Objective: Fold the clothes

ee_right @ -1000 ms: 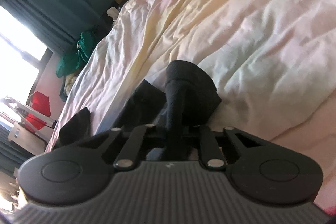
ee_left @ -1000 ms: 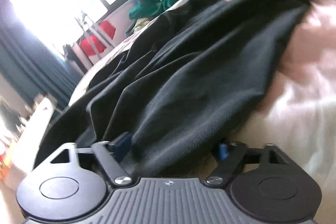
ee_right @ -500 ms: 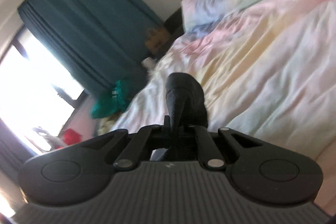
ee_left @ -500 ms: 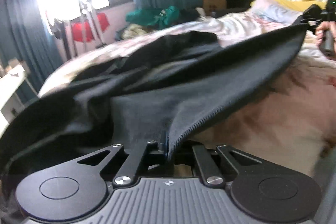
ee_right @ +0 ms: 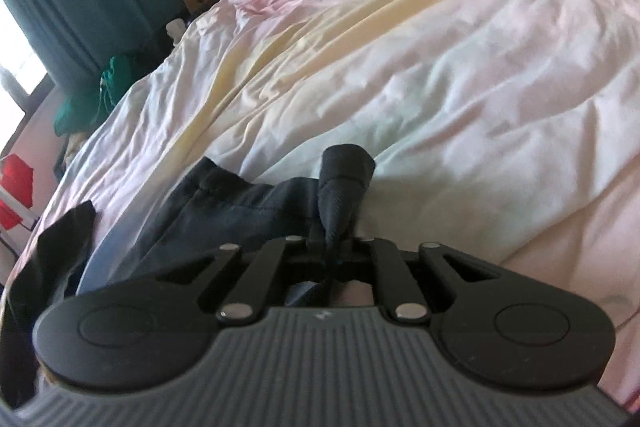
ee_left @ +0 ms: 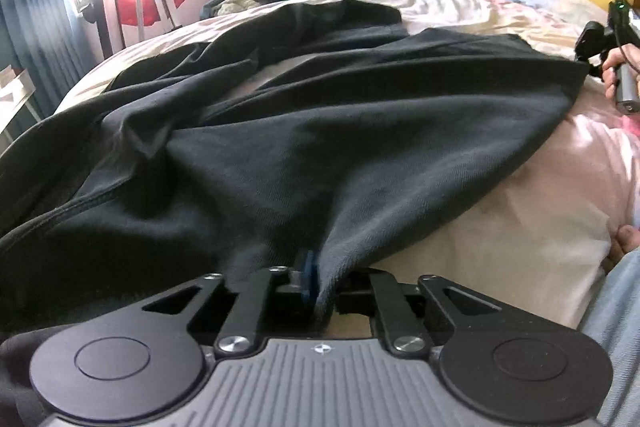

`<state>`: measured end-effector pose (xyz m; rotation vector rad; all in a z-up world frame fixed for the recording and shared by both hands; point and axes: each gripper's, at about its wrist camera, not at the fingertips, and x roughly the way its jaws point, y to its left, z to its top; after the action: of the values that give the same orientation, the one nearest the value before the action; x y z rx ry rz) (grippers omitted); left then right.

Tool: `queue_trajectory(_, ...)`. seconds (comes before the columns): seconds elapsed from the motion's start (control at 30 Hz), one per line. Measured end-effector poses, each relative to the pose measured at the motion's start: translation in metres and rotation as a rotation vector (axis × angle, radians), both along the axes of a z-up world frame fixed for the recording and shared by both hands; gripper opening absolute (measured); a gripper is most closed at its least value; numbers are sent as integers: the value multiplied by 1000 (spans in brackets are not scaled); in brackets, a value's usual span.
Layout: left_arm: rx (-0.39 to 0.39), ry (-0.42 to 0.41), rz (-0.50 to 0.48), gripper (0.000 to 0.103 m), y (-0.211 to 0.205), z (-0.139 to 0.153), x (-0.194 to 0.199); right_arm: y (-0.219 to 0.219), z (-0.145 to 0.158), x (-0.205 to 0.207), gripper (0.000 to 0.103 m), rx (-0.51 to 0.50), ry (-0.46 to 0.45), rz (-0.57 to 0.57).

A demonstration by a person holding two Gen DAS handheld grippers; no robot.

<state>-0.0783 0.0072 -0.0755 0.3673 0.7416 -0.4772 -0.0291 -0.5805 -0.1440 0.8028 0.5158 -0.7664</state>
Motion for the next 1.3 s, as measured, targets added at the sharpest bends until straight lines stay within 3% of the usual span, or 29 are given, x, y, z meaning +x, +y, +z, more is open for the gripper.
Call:
queue_trajectory(0.07,-12,-4,-17,49,-3,3,-3,1,4,-3,17,9,-7,-9)
queue_trajectory(0.13,-27,-35,-32,66,-6,10,-10,4,11,-9,30,-12,-11,-32)
queue_trajectory(0.2,-45,-67,-36,78,-9,17,-18,7,21,-12,60,-56,-16,-46)
queue_trajectory(0.23,-58,-82,-32,84,-9,20,-21,10,25,-13,65,-85,-20,-49)
queue_trajectory(0.33,-99,-115,-2,86,-8,30,-23,24,47,-16,68,-198,-37,-43)
queue_trajectory(0.47,-153,-160,96,97,0,42,-17,46,77,-22,68,-307,-115,-9)
queue_trajectory(0.7,-193,-260,229,102,1,69,-7,100,113,-17,68,-330,-260,242)
queue_trajectory(0.9,-211,-303,280,103,-15,91,10,166,118,-7,68,-279,-337,441)
queue_trajectory(1.1,-247,-321,360,103,-14,91,27,245,93,23,68,-349,-270,657)
queue_trajectory(1.3,-257,-267,470,103,12,74,41,283,75,51,67,-395,-186,785)
